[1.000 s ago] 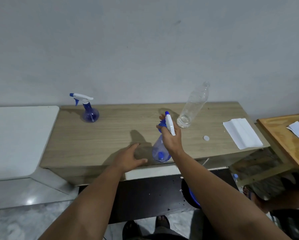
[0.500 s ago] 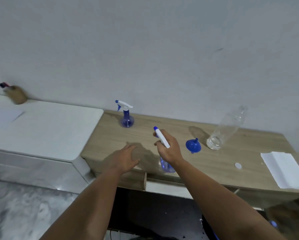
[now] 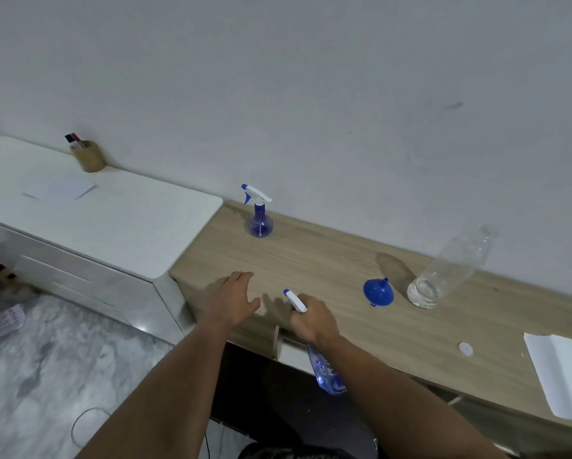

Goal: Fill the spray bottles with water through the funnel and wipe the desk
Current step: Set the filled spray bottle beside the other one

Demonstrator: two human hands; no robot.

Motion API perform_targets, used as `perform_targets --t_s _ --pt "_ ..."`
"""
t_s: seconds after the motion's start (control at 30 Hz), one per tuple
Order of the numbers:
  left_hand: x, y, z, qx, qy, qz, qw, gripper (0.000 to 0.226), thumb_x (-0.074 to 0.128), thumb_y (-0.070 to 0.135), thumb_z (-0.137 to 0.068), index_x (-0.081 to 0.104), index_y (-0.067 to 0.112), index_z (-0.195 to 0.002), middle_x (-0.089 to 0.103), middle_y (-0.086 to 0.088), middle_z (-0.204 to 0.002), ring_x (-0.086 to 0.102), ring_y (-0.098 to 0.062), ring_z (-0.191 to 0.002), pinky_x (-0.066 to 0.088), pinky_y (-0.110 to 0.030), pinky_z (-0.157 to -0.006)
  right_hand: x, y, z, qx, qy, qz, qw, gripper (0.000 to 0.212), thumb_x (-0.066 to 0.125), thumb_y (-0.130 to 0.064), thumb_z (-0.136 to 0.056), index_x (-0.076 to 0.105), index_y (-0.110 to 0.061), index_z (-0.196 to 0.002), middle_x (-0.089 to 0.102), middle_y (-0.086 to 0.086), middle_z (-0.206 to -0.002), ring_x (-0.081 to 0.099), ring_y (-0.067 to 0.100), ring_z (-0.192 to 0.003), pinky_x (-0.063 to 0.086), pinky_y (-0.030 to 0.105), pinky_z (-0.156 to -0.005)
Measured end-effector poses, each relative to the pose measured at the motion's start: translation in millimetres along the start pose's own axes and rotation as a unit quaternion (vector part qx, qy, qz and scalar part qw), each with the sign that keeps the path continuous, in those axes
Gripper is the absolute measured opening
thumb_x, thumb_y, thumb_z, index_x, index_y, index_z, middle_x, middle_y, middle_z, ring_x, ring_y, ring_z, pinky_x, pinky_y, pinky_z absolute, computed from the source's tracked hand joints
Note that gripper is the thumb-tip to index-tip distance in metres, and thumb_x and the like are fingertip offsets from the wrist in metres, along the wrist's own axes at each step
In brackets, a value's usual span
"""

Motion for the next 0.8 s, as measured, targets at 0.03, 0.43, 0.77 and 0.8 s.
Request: perform_targets --t_s 0.03,0.43,0.77,0.8 --pt "0.9 2.7 1.1 -0.003 0.002 -0.001 1.000 0.072 0.064 0.049 -0.088 0.040 0.023 -0.151 0.045 0.001 -0.150 0.048 -0.024 -0.133 0.044 -0.038 -0.106 -1.4 2.4 -0.7 0.005 -0.008 0.004 1.000 0.016 0.051 -0.021 -0.079 0.062 -0.019 -0.091 0.068 0.000 -0.087 0.065 0.028 -0.080 0.046 0.036 -0.068" --pt "8.8 24.4 19.2 -0.054 0.028 0.001 0.998 0.071 0.063 0.048 -0.090 0.039 0.023 -0.152 0.043 0.004 -0.152 0.042 -0.020 -0.137 0.043 -0.037 -0.107 -15.2 15.1 -0.8 0.001 -0.043 -0.016 0.999 0.017 0.052 -0.023 -0.077 0.063 -0.018 -0.089 0.070 0.002 -0.087 0.066 0.032 -0.083 0.045 0.035 -0.066" --pt "7.0 27.8 31.3 -0.055 0.066 0.046 0.995 0.076 0.078 0.042 -0.079 0.052 0.012 -0.143 0.056 -0.007 -0.142 0.053 -0.028 -0.129 0.050 -0.044 -0.101 -20.6 17.4 -1.3 -0.011 -0.054 -0.022 0.998 0.019 0.053 -0.022 -0.081 0.063 -0.013 -0.095 0.069 0.004 -0.090 0.066 0.031 -0.083 0.045 0.036 -0.066" --pt "8.6 26.5 31.1 -0.056 0.066 0.046 0.995 0.076 0.079 0.041 -0.078 0.053 0.011 -0.143 0.057 -0.008 -0.141 0.054 -0.029 -0.128 0.050 -0.045 -0.101 -20.4 17.2 -1.5 -0.012 -0.055 -0.024 0.998 0.020 0.053 -0.022 -0.081 0.063 -0.012 -0.095 0.069 0.005 -0.090 0.066 0.031 -0.084 0.045 0.036 -0.065"
Point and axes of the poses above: each hand's wrist, its own z-axis away from the middle knuckle, its own x-axis out of the palm, y = z × x, the point moved 8 cm from there along -z, towards the middle knuckle
